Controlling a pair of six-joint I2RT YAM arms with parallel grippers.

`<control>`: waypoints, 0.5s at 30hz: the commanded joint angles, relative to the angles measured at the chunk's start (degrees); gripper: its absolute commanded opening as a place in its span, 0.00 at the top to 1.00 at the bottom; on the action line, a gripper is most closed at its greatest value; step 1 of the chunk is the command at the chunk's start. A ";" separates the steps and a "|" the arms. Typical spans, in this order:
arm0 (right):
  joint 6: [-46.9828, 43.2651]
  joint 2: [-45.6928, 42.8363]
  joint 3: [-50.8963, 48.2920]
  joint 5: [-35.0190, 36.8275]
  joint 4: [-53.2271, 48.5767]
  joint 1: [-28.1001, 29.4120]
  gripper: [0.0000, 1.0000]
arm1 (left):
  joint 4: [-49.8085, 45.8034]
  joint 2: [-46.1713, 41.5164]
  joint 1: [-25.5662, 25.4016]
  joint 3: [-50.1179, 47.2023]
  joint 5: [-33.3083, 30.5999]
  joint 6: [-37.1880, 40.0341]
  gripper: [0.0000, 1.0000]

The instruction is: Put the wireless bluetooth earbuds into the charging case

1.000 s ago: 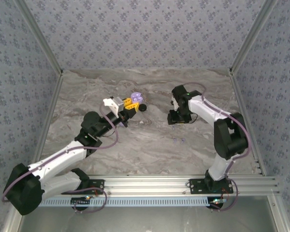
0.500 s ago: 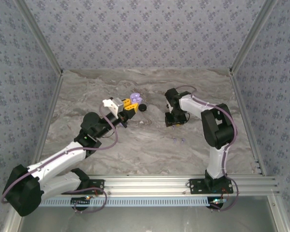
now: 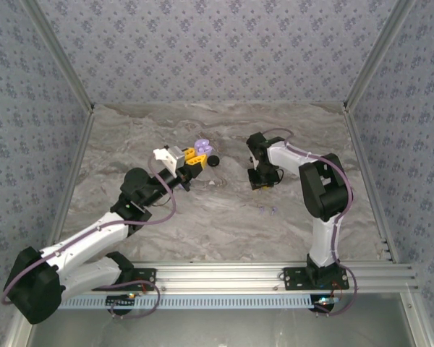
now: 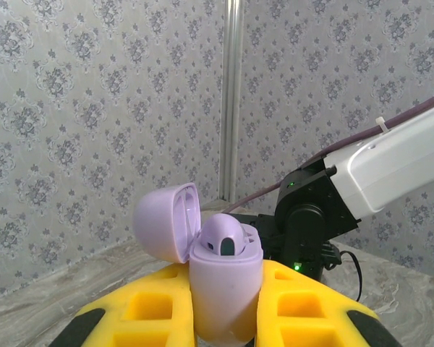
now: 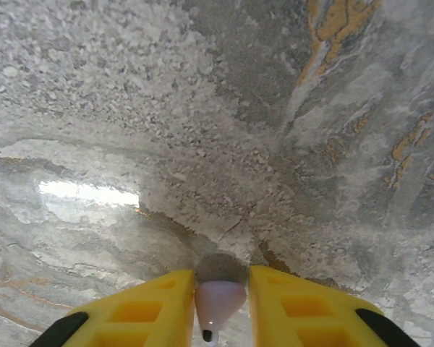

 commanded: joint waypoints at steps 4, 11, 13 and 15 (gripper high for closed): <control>0.56 -2.95 0.75 -0.05 -0.38 0.47 0.75 | 1.61 -0.72 -0.26 -0.59 -0.87 0.51 1.00; 2.36 -18.44 0.13 -1.76 1.32 0.98 0.76 | 3.71 1.73 -0.22 -0.37 -0.59 -0.25 1.00; 4.32 -24.29 0.11 -3.17 2.43 1.15 0.76 | 4.13 2.54 -0.24 -0.02 -0.20 -0.24 1.00; 6.60 -30.29 -0.19 -5.84 4.99 1.52 0.76 | 5.06 3.51 -0.23 0.27 0.29 -0.39 1.00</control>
